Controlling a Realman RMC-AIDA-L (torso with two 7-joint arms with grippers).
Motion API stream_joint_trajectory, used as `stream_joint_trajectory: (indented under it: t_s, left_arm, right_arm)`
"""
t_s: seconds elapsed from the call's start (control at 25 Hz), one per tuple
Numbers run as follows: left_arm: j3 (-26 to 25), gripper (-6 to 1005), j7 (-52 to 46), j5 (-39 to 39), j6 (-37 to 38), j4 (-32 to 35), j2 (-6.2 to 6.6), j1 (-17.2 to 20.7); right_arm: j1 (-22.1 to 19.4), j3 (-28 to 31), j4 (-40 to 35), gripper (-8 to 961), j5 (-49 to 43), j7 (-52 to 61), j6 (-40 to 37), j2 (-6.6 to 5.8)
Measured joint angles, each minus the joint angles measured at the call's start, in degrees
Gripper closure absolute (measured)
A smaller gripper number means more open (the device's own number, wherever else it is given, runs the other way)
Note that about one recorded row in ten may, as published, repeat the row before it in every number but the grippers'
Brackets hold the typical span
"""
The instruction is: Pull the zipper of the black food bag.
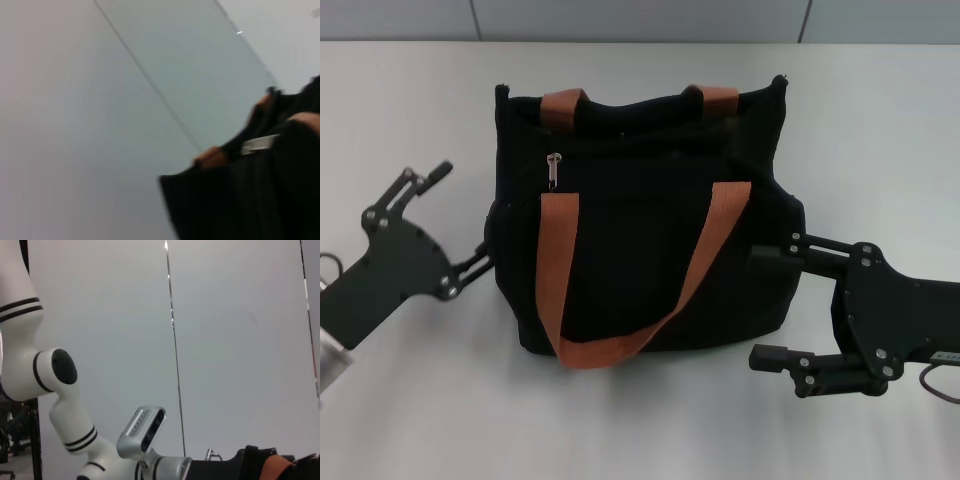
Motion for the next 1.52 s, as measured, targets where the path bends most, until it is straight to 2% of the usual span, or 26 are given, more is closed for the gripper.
stream_joint_trajectory:
  t_s: [0.08,0.12,0.16,0.4,0.84,1.04,1.2,1.24,1.36,1.48,1.52]
  left_arm:
    - [-4.41,189,5.15,-0.27,-1.25,-3.88,0.00,-0.78]
    - [-4.41,189,5.15,-0.27,-1.25,-3.88,0.00,-0.78]
    - [-7.12,189,9.46,-0.42,-1.73,-6.48,0.03,-1.16]
    - [-13.57,190,16.57,-0.58,-0.15,-10.91,0.19,-1.31]
    - [-14.13,191,18.62,-0.55,4.87,-11.33,0.02,-0.98]
    - [-14.43,191,28.40,-0.59,5.08,-14.06,0.00,-0.87]
    - [-14.72,250,32.23,-0.61,6.11,-14.87,0.00,-0.97]
    - [-14.74,265,36.18,-0.54,7.05,-15.37,-0.04,-1.08]
    - [-14.73,534,40.32,-0.41,8.04,-16.09,-0.05,-1.14]
    - [-14.36,650,44.55,0.14,9.13,-16.42,-0.06,-1.39]
    - [-14.30,689,45.11,0.39,9.25,-16.42,-0.07,-1.53]
  right_arm:
    - [0.03,0.24,-0.01,114,0.00,0.03,-0.41,-0.01]
    - [0.03,0.36,-0.01,114,0.00,0.04,-0.65,-0.01]
    - [0.03,0.50,-0.01,114,0.00,0.06,-1.05,-0.01]
    - [-0.02,0.56,-0.01,114,0.65,0.09,-1.39,-0.09]
    - [-1.28,1.43,0.29,113,2.91,0.00,-2.09,-0.18]
    - [-1.55,1.77,0.37,113,2.98,-0.08,-2.09,-0.19]
    - [-1.80,2.26,0.63,113,4.29,-0.07,-2.36,-0.19]
    - [-2.12,2.53,1.26,113,6.36,-0.07,-2.88,-0.19]
    - [-2.53,2.89,2.21,113,9.65,-0.02,-3.71,-0.19]
    - [-2.66,3.04,2.87,113,14.30,1.92,-4.23,-0.19]
    - [-1.86,3.04,2.29,113,15.92,6.48,-3.67,-0.19]
